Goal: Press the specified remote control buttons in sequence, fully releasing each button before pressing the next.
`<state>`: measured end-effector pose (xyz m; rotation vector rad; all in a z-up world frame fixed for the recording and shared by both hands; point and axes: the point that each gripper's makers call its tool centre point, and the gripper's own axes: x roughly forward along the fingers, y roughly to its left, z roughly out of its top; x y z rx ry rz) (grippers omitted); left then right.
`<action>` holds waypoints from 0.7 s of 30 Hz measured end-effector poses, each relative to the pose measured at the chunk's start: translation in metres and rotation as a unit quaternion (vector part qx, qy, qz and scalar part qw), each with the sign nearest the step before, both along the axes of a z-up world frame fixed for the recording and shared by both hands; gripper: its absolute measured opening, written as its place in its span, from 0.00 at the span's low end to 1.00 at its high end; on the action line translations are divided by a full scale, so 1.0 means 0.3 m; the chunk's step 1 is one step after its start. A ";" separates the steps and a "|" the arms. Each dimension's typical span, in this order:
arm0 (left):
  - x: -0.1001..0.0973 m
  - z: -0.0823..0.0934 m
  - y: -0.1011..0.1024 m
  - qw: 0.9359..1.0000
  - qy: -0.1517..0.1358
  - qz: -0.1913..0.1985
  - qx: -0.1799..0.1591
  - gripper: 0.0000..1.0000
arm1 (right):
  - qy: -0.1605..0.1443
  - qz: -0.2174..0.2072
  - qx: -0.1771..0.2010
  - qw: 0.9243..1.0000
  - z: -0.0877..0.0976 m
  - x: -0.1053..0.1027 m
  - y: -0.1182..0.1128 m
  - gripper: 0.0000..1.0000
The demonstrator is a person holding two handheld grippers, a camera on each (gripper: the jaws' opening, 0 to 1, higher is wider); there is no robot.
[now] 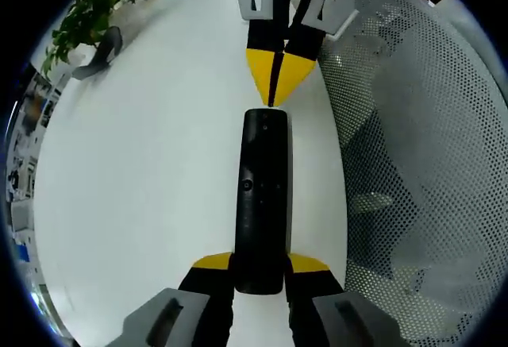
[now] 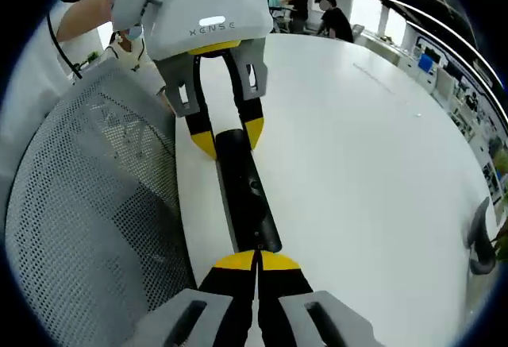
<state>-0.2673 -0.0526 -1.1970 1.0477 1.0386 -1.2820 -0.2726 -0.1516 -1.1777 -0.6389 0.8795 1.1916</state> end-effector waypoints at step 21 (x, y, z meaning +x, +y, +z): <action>0.003 0.006 0.007 0.999 0.015 0.011 -0.049 0.24 | 0.001 0.065 -0.111 0.992 -0.025 0.011 0.028 0.00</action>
